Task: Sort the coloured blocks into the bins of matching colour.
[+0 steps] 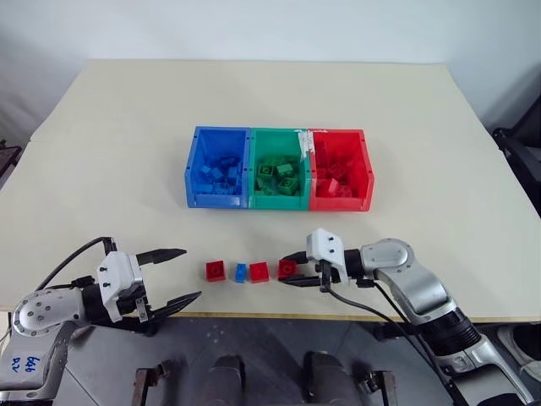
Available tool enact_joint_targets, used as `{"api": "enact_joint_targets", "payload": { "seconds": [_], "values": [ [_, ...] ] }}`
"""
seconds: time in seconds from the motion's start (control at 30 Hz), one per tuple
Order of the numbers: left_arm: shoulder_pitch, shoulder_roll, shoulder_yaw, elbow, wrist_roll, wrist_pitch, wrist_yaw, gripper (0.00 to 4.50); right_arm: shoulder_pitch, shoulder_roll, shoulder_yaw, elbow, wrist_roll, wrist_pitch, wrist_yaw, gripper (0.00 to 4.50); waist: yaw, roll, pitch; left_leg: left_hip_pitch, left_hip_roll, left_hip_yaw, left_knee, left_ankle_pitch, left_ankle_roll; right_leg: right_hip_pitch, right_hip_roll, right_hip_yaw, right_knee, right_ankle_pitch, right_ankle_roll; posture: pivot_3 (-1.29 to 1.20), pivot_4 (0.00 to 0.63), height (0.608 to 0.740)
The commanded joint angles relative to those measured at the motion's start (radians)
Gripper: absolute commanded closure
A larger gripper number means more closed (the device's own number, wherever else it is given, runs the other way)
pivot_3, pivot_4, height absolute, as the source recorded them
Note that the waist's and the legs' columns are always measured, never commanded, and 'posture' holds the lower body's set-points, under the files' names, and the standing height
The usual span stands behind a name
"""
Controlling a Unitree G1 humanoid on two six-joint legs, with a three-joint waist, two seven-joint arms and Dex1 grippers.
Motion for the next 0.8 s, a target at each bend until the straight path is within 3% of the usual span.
{"api": "enact_joint_targets", "payload": {
  "seconds": [0.03,0.2,0.43,0.57,0.7,0.73,0.8],
  "values": [
    [-0.02,-0.006,0.003,-0.078,-0.051,0.038,0.028,0.0,-0.031,0.009,-0.145,-0.061,0.138,0.058,-0.029,3.02,0.0,0.0,0.0,0.0,0.0,0.0,0.0,0.0,0.0,0.0,0.0,0.0,0.0,0.0,0.0,0.0,0.15,0.74],
    [-0.013,-0.033,0.037,-0.096,-0.066,0.07,0.088,0.0,-0.251,0.015,-0.325,0.178,0.152,0.016,-0.165,3.02,-0.011,0.001,0.001,0.0,0.0,0.002,0.0,0.0,0.0,-0.001,0.0,0.002,0.001,0.0,0.0,0.0,0.15,0.74],
    [0.041,-0.041,0.076,-0.092,-0.055,0.066,0.115,0.0,-0.48,0.048,-0.338,0.597,0.025,-0.161,-0.273,3.02,-0.027,0.001,0.001,0.0,0.001,0.003,-0.002,0.0,0.0,-0.001,0.001,0.002,0.001,0.0,-0.001,0.0,0.15,0.74],
    [0.07,-0.036,0.103,-0.095,-0.082,0.096,0.117,0.0,-0.516,0.075,-0.328,0.678,0.007,-0.23,-0.239,1.75,-0.028,0.001,0.001,0.0,0.001,0.004,-0.003,0.0,0.0,-0.002,0.001,0.004,0.001,0.0,0.0,0.0,0.15,0.74],
    [0.083,-0.024,0.138,-0.082,-0.106,0.153,0.133,0.0,-0.453,0.047,-0.347,0.567,0.076,-0.239,-0.11,0.36,-0.028,0.002,0.001,0.0,0.001,0.004,-0.003,0.0,0.0,-0.002,0.001,0.004,0.001,0.0,0.0,0.0,0.15,0.74],
    [0.085,-0.018,0.142,-0.07,-0.091,0.148,0.13,0.0,-0.422,0.033,-0.352,0.518,0.1,-0.225,-0.072,0.11,-0.026,0.002,0.001,0.0,0.001,0.004,-0.003,0.0,0.0,-0.002,0.001,0.004,0.001,0.0,0.0,0.0,0.15,0.74],
    [0.096,-0.008,0.152,-0.04,-0.084,0.136,0.101,0.0,-0.34,-0.016,-0.343,0.403,0.143,-0.174,0.017,0.05,-0.019,0.002,0.001,0.0,0.001,0.004,-0.002,-0.001,0.001,-0.002,0.001,0.004,0.001,0.0,0.0,0.0,0.15,0.74]
  ]
}}
